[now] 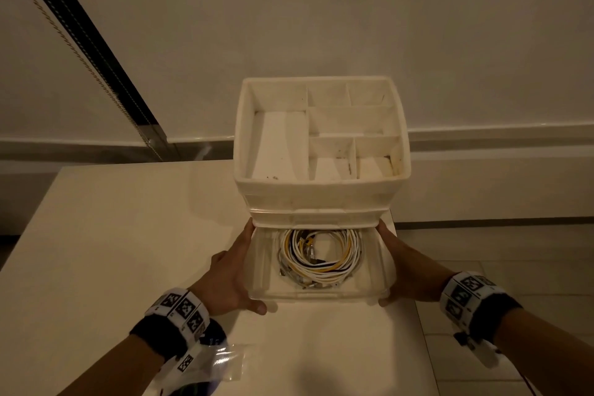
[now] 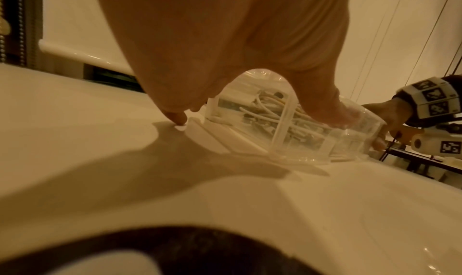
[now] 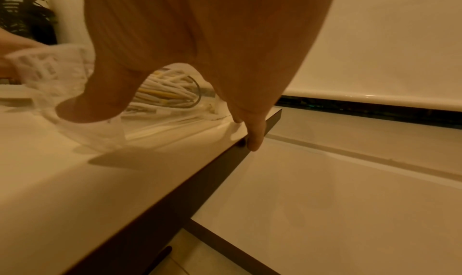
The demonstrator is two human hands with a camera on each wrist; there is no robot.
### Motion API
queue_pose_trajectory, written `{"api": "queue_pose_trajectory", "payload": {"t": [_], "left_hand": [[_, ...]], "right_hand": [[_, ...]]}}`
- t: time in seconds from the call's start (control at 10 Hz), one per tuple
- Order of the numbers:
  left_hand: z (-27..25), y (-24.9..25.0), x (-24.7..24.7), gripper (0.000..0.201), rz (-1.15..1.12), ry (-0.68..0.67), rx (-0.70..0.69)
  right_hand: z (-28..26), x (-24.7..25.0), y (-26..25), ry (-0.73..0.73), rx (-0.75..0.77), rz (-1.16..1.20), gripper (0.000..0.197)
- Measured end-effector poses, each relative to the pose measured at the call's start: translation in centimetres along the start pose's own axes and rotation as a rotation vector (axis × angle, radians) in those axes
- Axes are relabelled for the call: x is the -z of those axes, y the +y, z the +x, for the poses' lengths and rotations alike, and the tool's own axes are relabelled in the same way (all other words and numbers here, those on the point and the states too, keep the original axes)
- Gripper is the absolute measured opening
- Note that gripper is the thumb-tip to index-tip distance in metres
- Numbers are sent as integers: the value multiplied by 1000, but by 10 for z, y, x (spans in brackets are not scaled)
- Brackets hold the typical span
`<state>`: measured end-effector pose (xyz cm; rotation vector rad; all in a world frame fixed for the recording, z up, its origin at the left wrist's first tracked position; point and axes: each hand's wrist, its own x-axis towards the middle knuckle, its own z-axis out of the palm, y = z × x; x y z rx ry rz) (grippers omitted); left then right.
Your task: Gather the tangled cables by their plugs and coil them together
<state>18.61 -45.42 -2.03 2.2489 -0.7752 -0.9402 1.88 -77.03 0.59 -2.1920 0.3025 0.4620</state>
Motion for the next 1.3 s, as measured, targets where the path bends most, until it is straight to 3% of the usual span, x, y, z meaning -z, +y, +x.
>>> {"api": "queue_pose_trajectory", "payload": {"t": [0.2,0.4,0.5,0.6,0.8,1.0,1.2,1.3], "left_hand": [[1,7,-5,145,-78,110,-41],[14,21,-3,72,-142,465,24],[24,26,-8,48,-169,586,105],[31,28,-12,42,-156,638,147],[44,28,-16,33,-128,712,200],[48,26,-18,26,-162,702,178],[17,8,-24,47,-90,599,147],[-26,-12,-45,46,-85,718,98]], "right_hand": [[-2,1,6,84,-118,-19,124],[11,-10,12,357,-120,9,82],[20,-21,10,540,-132,64,59],[27,-30,7,690,-136,104,40],[39,-32,5,782,-219,94,19],[45,-37,9,794,-271,133,22],[11,-52,7,666,-232,81,51],[-26,-74,22,789,-170,57,69]]}}
